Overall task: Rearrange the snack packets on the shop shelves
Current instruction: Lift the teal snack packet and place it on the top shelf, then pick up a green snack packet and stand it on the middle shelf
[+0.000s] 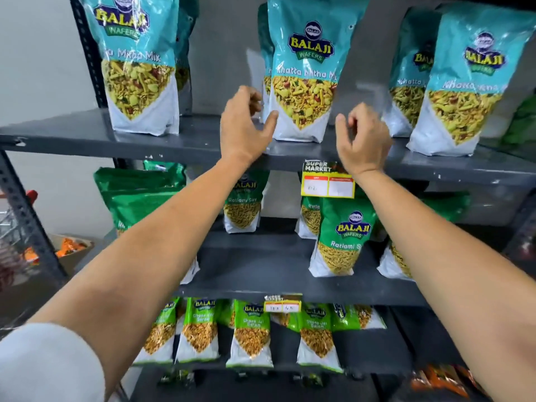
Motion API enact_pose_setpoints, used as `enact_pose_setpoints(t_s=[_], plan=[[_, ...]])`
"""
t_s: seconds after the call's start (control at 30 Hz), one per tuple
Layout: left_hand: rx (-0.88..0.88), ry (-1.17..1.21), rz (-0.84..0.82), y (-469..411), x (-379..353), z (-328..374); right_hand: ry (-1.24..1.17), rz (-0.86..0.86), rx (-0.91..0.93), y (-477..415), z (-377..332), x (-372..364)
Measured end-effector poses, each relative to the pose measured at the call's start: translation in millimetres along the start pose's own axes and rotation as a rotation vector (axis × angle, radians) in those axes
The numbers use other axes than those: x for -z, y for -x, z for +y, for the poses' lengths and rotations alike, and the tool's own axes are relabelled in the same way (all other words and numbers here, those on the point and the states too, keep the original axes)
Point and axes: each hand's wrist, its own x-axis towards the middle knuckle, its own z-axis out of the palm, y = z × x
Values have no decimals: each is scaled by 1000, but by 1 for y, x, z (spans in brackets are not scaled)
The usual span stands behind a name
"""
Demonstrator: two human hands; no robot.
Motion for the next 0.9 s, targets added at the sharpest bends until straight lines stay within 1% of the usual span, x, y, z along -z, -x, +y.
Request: enact_pose_setpoints(t_s=[0.03,0.13,0.23,0.3,0.37,0.47,0.57,0.7,0.8,0.9], plan=[[3,-37,6,14,5,1,3,-9,7,12,-4,7],[25,-247,-4,71,21,4,10,-69,-31,60,-15,27],[100,-249,-26,128,38,7,3,-165,-59,113,-23,43],[175,-251,-70,162,50,7,-15,-235,-75,150,-26,54],[243,-275,-126,195,63,5,-30,-291,-143,187,-29,61],[270,-330,-188,241,83,-2,-17,-399,-215,245,-38,68],[323,-309,-210,278,100,-14,-47,-498,-277,297,-51,70],[427,-275,-185,303,117,-41,-146,-637,-377,331,-65,57],[612,-241,-119,297,130,-74,-293,-671,-485,332,-71,27],[780,-139,-47,281,139,-114,-435,-747,-615,328,-81,-18]])
